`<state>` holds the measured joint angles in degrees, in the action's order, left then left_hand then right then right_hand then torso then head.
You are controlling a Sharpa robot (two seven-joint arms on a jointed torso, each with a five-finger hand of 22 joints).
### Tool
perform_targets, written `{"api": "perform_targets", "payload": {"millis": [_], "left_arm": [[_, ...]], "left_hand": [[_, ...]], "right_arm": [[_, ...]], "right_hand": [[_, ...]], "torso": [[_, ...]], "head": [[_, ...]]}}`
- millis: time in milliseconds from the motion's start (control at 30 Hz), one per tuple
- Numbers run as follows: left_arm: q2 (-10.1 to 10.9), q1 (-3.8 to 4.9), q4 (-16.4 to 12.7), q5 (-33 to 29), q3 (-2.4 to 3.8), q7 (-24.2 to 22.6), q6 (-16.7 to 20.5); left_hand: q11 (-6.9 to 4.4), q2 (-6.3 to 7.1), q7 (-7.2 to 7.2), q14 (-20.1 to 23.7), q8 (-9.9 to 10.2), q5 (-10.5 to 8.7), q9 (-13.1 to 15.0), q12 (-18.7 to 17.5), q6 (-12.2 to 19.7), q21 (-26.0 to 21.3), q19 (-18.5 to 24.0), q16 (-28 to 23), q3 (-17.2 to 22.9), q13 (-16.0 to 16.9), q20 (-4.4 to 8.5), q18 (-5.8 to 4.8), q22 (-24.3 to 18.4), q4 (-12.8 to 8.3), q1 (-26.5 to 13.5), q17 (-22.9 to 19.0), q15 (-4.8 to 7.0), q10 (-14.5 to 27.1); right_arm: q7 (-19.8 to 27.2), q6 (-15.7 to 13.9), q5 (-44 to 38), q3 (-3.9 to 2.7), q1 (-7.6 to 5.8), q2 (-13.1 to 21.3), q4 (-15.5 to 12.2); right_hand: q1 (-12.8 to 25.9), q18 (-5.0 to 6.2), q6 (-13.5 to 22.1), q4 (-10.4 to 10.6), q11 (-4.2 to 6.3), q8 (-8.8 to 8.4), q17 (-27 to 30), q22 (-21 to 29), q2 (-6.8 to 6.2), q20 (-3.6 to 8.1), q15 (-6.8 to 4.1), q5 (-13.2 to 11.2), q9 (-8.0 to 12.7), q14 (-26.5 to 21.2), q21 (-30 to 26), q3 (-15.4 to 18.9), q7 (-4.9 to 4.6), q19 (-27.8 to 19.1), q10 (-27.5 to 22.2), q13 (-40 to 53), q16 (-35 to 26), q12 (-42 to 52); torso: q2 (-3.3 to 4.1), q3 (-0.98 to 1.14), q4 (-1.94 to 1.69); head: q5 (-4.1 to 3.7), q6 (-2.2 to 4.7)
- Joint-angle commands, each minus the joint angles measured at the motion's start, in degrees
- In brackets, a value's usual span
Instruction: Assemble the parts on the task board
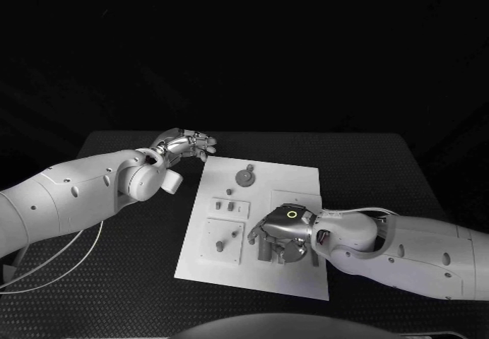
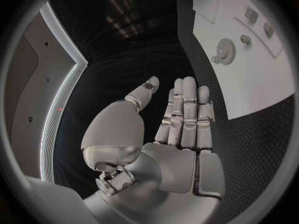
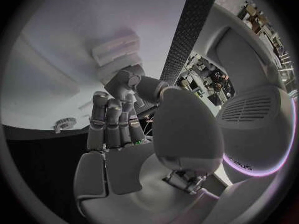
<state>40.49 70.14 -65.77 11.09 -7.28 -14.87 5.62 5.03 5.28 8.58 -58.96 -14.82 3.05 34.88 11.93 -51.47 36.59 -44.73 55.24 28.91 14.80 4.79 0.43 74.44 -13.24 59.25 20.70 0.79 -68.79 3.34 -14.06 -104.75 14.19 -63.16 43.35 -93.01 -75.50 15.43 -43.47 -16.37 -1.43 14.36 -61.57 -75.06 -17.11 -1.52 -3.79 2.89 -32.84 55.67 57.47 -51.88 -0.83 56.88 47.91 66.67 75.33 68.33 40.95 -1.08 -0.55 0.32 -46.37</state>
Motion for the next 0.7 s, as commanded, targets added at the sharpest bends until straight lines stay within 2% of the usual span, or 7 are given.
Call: {"api": "perform_targets", "payload": {"millis": [33, 233, 433, 533, 700], "left_arm": [[-0.03, 0.04, -0.11, -0.32, 0.04, -0.49, -0.85], [0.03, 0.04, -0.14, -0.32, 0.04, -0.47, -0.87], [0.00, 0.04, -0.16, -0.32, 0.04, -0.47, -0.93], [0.02, 0.04, -0.15, -0.32, 0.04, -0.44, -0.89], [0.02, 0.04, -0.16, -0.32, 0.04, -0.43, -0.90]], "left_hand": [[0.01, -0.11, 0.43, 0.28, 0.28, -0.01, 0.07, 0.23, 0.16, -0.36, 0.39, -0.26, -0.09, -0.06, 1.34, -0.19, 0.09, 0.33, -0.37, 0.09, -0.29, 0.42], [0.02, -0.12, 0.44, 0.29, 0.28, -0.01, 0.08, 0.24, 0.17, -0.37, 0.38, -0.27, -0.10, -0.06, 1.33, -0.19, 0.10, 0.35, -0.39, 0.10, -0.30, 0.43], [0.02, -0.13, 0.44, 0.29, 0.29, -0.01, 0.08, 0.25, 0.17, -0.38, 0.39, -0.27, -0.10, -0.06, 1.33, -0.20, 0.12, 0.38, -0.41, 0.11, -0.30, 0.44], [0.02, -0.13, 0.44, 0.29, 0.29, -0.01, 0.08, 0.25, 0.17, -0.38, 0.39, -0.27, -0.10, -0.06, 1.33, -0.20, 0.12, 0.38, -0.41, 0.11, -0.30, 0.44], [0.02, -0.14, 0.44, 0.29, 0.29, -0.01, 0.08, 0.25, 0.17, -0.38, 0.39, -0.28, -0.11, -0.06, 1.33, -0.20, 0.13, 0.39, -0.42, 0.11, -0.30, 0.44]], "right_arm": [[-0.69, 0.91, -2.05, -0.01, 0.15, -0.14, 0.24], [-1.03, 1.36, -3.05, -0.02, 0.32, -0.33, 0.45], [-1.28, 1.64, -3.62, -0.02, 0.67, -0.58, 0.81], [-1.56, 1.71, -4.08, -0.02, 0.77, -0.71, 0.98], [-2.20, 1.40, -5.15, -0.02, 0.85, -0.86, 1.24]], "right_hand": [[-0.37, -0.43, -0.48, 0.11, 0.10, 0.27, -0.11, -1.05, 0.21, 0.13, -0.01, -0.09, -0.07, -0.10, 0.52, -0.41, -0.17, 0.16, -0.15, -0.11, 0.26, 0.31], [-0.27, -0.43, -1.98, 0.27, 0.26, 1.23, -0.15, -1.01, 0.38, 0.35, -0.13, -0.10, -0.28, 0.11, 1.20, -0.90, -0.83, 0.43, 0.20, -0.30, 0.77, 1.36], [0.02, -0.43, -4.80, 0.42, 0.44, 2.64, -0.14, -0.98, 0.66, 0.59, -0.27, -0.11, -0.41, 0.11, 1.96, -1.30, -1.98, 0.45, 0.15, -0.70, 1.32, 2.33], [0.05, -0.43, -4.93, 0.41, 0.45, 2.69, -0.14, -0.98, 0.65, 0.61, -0.27, -0.10, -0.38, 0.11, 2.02, -1.30, -2.05, 0.44, 0.15, -0.74, 1.37, 2.41], [0.42, -0.43, -6.29, 0.43, 0.53, 3.24, -0.19, -1.00, 0.76, 0.74, -0.33, -0.11, -0.35, 0.20, 2.48, -1.06, -2.83, 0.56, 0.22, -0.92, 1.73, 2.83]], "torso": [[-0.01, -0.02, 0.00], [0.00, 0.02, 0.00], [0.00, 0.01, 0.01], [0.01, 0.02, 0.05], [0.00, 0.04, 0.01]], "head": [[0.01, -0.01], [0.03, -0.13], [0.04, -0.35], [0.08, -0.36], [0.03, -0.41]]}}
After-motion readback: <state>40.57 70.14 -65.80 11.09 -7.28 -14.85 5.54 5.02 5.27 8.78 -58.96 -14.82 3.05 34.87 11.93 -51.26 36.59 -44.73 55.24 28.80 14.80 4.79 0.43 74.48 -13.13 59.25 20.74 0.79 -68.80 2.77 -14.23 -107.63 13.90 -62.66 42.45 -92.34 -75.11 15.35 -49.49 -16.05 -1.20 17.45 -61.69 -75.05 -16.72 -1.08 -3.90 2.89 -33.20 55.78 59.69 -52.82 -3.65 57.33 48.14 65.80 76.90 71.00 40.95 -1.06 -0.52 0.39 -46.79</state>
